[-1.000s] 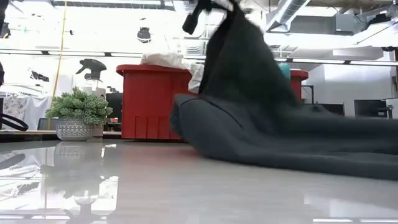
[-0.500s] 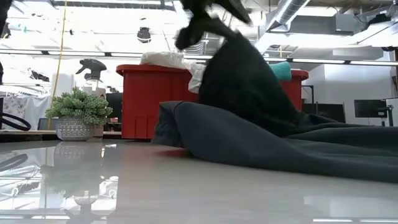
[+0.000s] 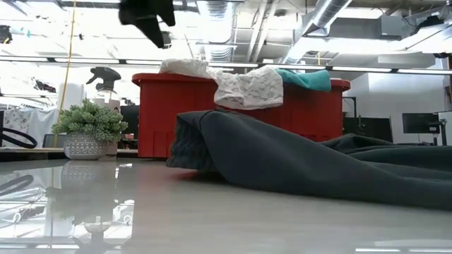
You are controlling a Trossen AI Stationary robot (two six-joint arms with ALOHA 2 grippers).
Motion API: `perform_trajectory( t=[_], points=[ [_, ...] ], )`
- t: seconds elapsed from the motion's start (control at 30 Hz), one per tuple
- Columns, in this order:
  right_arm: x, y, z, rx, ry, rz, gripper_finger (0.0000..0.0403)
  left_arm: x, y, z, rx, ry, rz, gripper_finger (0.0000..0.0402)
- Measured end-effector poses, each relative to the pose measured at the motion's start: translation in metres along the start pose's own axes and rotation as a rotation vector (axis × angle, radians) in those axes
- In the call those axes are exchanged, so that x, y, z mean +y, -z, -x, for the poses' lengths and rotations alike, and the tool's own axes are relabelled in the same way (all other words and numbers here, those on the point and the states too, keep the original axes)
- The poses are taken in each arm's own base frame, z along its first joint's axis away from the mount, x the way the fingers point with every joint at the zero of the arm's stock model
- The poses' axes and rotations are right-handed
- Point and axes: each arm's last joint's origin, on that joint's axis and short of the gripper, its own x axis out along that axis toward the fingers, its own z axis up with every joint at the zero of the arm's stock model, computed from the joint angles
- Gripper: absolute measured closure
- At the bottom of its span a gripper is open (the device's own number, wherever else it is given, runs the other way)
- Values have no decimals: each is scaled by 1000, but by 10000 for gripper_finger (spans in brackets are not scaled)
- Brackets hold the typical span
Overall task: Fold Laundry from Bin
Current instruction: Fold the black shorts
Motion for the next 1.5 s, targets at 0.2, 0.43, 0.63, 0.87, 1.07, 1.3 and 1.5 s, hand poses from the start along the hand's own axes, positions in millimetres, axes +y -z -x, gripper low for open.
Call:
perform_trajectory(
  t=[0.2, 0.43, 0.63, 0.87, 1.07, 1.3, 1.5],
  points=[
    [1, 3, 2, -33, 11, -5, 275, -31, 47, -27, -89, 104, 172, 113],
    [1, 2, 2, -36, 13, 3, 275, -25, 104, -76, -187, 204, 614, 118],
    [1, 2, 2, -35, 10, 2, 275, -29, 144, -106, -234, 380, 999, 118],
    [2, 3, 3, -34, 6, 7, 275, -40, 165, -130, -237, 400, 1145, 118],
    [3, 4, 3, -34, -5, 1, 275, -45, 170, -156, -261, 428, 1268, 118],
    [4, 3, 3, -35, -22, -8, 275, -44, 165, -164, -375, 443, 1372, 125],
    [4, 3, 3, -38, -18, -6, 275, -51, 138, -165, -436, 473, 1385, 187]
  ],
)
